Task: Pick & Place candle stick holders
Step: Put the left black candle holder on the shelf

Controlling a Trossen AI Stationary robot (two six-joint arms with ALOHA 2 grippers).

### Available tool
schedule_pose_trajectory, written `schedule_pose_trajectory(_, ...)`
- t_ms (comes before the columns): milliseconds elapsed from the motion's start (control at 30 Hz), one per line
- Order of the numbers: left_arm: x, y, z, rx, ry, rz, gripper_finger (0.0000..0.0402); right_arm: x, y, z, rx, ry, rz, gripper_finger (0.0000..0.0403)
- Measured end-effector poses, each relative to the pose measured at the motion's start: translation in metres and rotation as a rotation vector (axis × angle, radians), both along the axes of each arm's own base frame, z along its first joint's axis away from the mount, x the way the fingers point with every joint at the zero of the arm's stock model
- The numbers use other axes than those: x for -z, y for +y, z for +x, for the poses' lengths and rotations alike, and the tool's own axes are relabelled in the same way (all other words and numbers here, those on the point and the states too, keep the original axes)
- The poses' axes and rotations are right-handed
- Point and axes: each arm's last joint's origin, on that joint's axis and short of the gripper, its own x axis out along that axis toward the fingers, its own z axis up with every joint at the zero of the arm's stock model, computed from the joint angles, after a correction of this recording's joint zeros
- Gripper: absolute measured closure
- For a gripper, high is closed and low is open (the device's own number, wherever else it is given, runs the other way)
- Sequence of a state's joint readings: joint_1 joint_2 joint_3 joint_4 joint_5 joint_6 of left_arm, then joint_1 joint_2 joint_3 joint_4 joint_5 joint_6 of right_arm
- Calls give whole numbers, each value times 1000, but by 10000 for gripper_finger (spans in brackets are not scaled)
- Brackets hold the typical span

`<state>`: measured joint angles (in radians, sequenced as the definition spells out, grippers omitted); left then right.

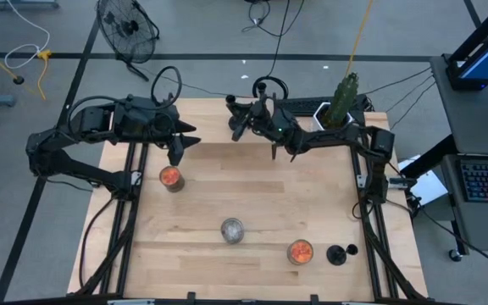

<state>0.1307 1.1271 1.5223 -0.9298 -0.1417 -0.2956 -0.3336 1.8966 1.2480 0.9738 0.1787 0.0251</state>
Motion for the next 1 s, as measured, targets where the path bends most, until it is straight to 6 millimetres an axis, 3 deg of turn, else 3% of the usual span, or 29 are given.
schedule_pose_trajectory(367,0,0,0,-1,-1,-6,201,-1,3,1,6,-33,-32,377)
schedule_pose_trajectory(733,0,0,0,3,1,1,201,1,12,5,57,37,-112,358)
schedule_pose_trajectory(1000,0,0,0,2,1,1,201,3,12,5,54,59,-108,366)
